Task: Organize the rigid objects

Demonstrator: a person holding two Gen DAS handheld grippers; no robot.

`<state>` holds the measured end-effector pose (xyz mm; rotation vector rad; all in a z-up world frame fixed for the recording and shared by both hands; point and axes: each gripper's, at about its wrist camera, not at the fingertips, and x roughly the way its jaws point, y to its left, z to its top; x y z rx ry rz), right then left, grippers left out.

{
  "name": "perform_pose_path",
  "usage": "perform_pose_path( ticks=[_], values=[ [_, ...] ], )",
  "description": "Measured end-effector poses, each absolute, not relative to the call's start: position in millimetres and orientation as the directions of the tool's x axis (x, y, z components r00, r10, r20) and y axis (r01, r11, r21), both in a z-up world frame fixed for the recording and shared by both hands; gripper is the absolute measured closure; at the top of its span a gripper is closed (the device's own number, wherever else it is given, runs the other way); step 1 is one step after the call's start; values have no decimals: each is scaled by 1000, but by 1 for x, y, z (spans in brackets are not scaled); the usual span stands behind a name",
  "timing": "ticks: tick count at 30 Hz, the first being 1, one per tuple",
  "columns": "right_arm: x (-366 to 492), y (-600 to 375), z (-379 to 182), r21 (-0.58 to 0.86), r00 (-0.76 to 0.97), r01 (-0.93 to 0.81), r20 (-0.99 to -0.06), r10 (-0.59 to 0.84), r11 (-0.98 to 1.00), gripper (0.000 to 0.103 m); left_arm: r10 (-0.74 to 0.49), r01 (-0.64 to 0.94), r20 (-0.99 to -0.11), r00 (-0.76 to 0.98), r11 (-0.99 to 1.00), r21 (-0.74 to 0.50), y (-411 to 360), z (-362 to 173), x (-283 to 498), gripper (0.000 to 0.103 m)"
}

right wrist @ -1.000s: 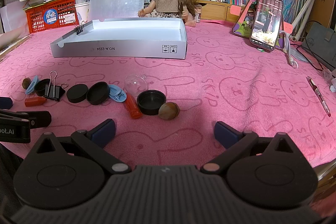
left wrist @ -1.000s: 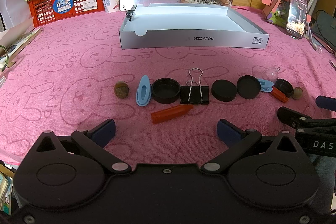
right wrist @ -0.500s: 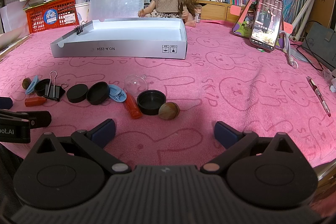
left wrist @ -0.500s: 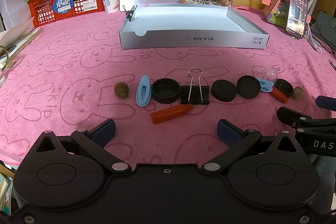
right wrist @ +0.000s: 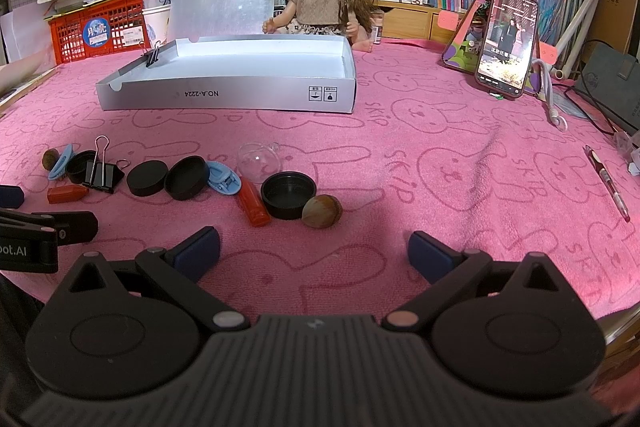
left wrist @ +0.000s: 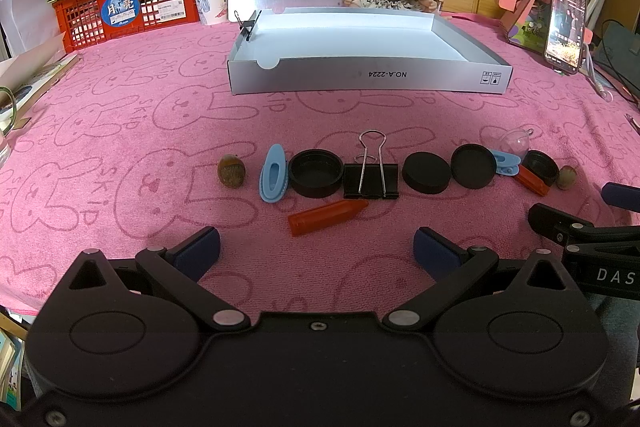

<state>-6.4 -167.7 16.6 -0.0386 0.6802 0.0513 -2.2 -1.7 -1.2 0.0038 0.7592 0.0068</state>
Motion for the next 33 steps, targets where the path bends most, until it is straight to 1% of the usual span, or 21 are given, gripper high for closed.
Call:
perform_pose_path(
  ticks=[20, 30, 33],
  values=[
    [-5, -167, 17, -20, 769, -55, -639, 29, 998, 0, 4, 4, -677, 736, 1000, 11, -1, 4, -2, 0],
    [-6, -167, 17, -21, 775, -64, -631, 37, 998, 0, -10, 22, -657, 753, 1000, 10, 2, -1, -6, 0],
    [-8, -168, 15, -20, 786, -71, -616, 44, 997, 0, -15, 28, -651, 759, 1000, 10, 3, -2, -7, 0]
  ],
)
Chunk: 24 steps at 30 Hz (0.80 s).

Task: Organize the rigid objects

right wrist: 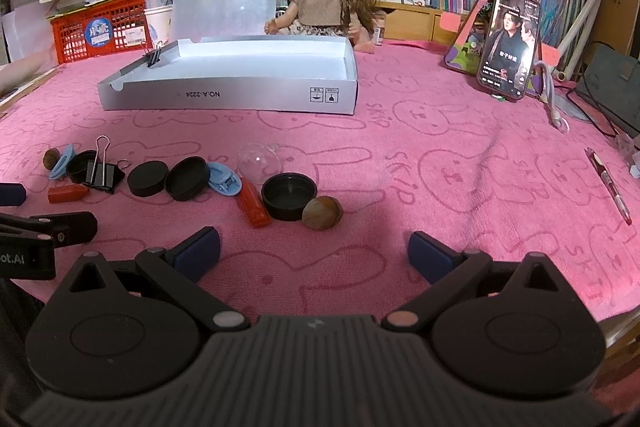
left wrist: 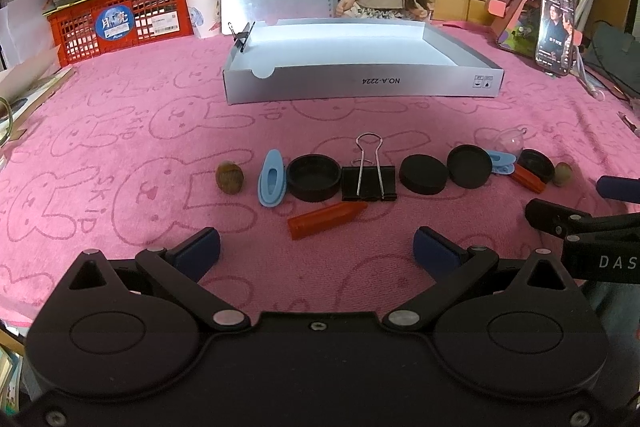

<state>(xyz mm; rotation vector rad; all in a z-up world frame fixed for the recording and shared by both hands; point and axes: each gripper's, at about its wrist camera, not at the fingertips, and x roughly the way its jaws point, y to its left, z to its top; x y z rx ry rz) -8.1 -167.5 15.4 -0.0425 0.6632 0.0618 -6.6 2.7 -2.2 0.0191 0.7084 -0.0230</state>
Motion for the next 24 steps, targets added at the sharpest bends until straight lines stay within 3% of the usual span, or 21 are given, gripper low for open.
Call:
perform_pose_path(
  ticks=[6, 10, 14, 19, 24],
  values=[
    [-6, -167, 16, -15, 781, -63, -624, 40, 998, 0, -39, 53, -661, 749, 999, 1, 7, 1, -7, 2],
    [-8, -168, 16, -12, 788, -63, -614, 42, 998, 0, -51, 51, -647, 760, 999, -19, 17, 5, -12, 21],
    [-15, -175, 21, 5, 822, -58, -567, 50, 998, 0, -61, 23, -626, 778, 997, -69, 34, 11, -16, 30],
    [-18, -187, 30, 20, 851, -42, -523, 47, 999, 10, -66, 12, -585, 808, 995, -97, 50, 20, -17, 58],
    [-17, -190, 29, -17, 855, -32, -518, 19, 999, 27, -139, 78, -568, 811, 988, -131, 47, 25, -23, 69]
  ],
)
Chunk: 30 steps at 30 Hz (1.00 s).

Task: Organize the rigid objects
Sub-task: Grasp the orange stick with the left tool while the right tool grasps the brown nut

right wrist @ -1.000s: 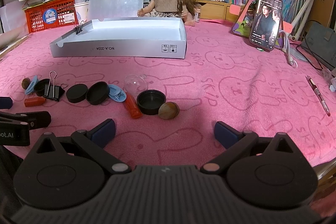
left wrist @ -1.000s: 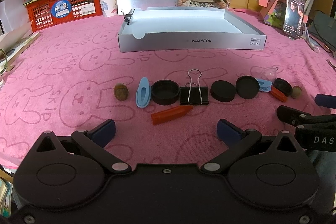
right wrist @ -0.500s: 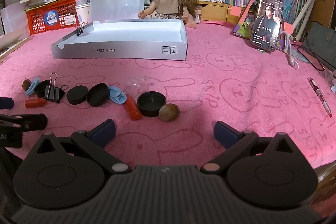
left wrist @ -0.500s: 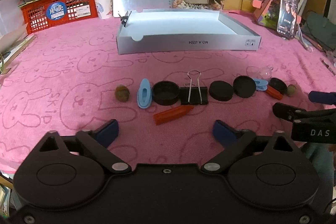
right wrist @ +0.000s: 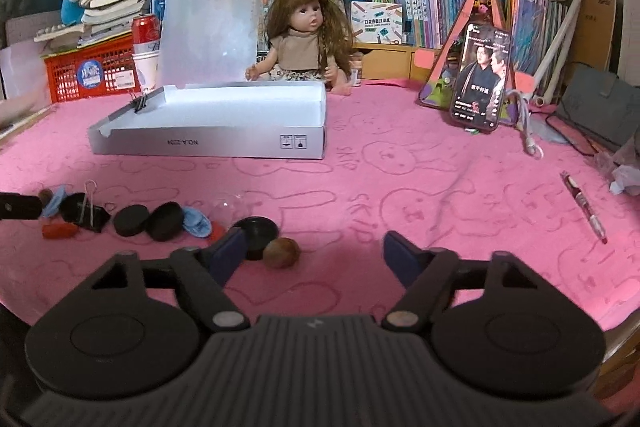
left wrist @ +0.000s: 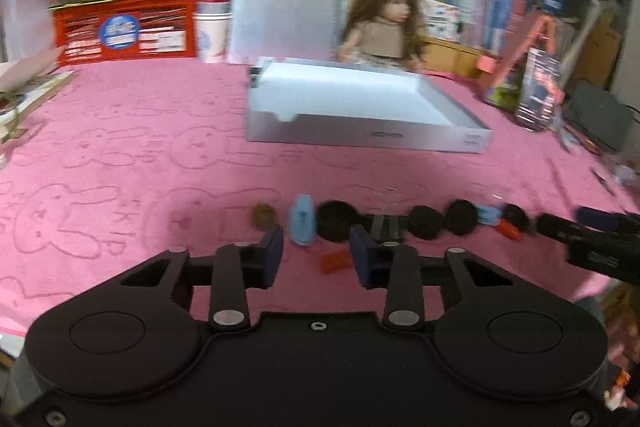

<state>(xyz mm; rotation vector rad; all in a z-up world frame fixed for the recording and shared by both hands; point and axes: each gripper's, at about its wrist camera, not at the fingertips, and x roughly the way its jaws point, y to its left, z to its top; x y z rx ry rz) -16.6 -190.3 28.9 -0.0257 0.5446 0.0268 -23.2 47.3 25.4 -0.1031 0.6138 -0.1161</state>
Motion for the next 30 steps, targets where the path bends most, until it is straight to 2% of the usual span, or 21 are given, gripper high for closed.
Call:
perform_pose_path(
  ticks=[5, 7, 15, 20, 24, 30],
  values=[
    [-16, -189, 25, -14, 851, -45, -524, 31, 999, 36, -147, 97, -571, 808, 988, -118, 22, 18, -29, 68],
    [-16, -187, 24, -35, 854, -50, -520, 25, 998, 40, -111, 61, -567, 816, 992, -107, 15, 13, -29, 59],
    [-16, -182, 20, -52, 853, -85, -519, 46, 995, 48, -19, -62, -568, 823, 990, -124, 8, 0, -20, 49],
    [-13, -179, 17, -43, 841, -110, -536, 70, 993, 59, 19, -87, -552, 833, 992, -96, 1, -4, -16, 50],
    [-14, -177, 16, -53, 843, -126, -531, 79, 991, 63, 19, -67, -538, 843, 995, -69, -5, -5, -17, 62],
    [-15, -178, 17, -46, 845, -124, -529, 81, 991, 74, -16, -31, -526, 850, 996, -81, -2, -4, -20, 63]
  ],
)
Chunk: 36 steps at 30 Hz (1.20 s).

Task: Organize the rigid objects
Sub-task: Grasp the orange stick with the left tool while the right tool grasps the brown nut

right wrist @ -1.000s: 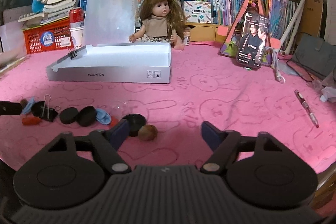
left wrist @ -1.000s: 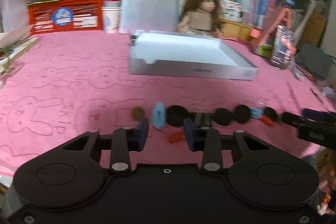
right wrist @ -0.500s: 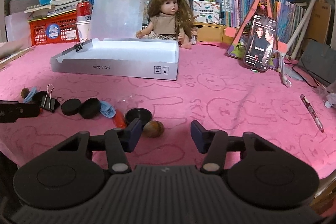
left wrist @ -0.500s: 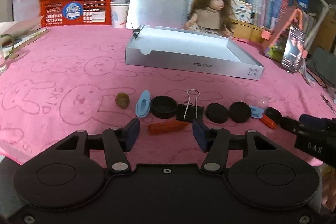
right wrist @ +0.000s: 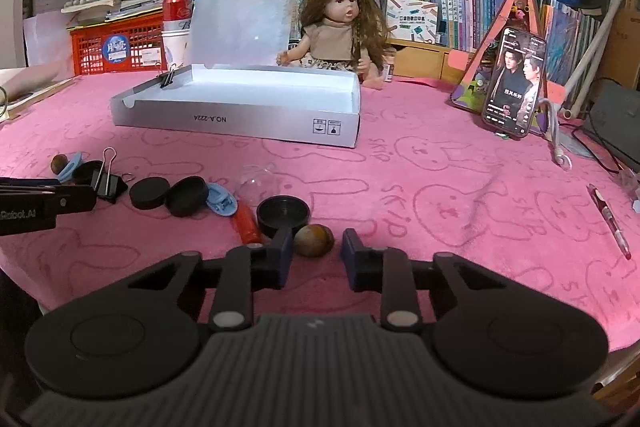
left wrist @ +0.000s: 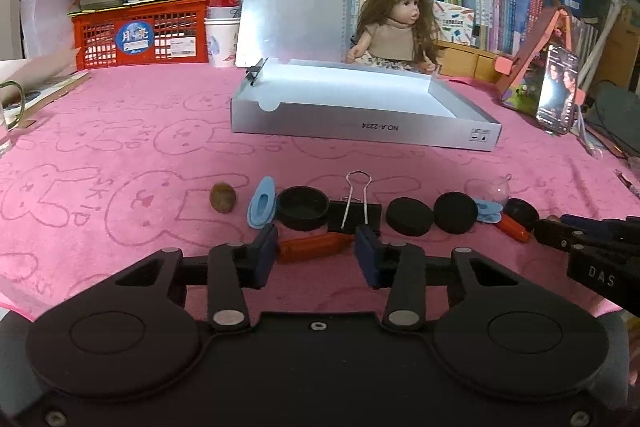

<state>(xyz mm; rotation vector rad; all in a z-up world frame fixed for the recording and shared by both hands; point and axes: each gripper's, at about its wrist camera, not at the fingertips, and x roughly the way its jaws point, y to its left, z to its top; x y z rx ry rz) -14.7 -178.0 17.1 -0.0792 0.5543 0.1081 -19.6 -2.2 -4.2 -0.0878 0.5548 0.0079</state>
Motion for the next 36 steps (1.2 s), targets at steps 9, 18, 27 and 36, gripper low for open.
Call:
perform_pose_path(
  ticks=[9, 18, 27, 36],
  values=[
    [-18, -178, 18, -50, 848, -126, -524, 81, 991, 77, -59, 29, -527, 848, 997, -65, -4, -4, -22, 83],
    [-17, -180, 16, -26, 841, -117, -535, 85, 993, 75, -6, 31, -520, 854, 999, 40, 6, -7, -35, 62],
    [-16, -180, 16, -25, 840, -115, -536, 84, 993, 72, 43, -9, -526, 849, 998, 68, 22, -4, -17, 60],
    [-16, -182, 16, -22, 839, -136, -534, 104, 990, 71, -50, 79, -464, 885, 996, 43, 19, 3, -36, 43]
  ],
)
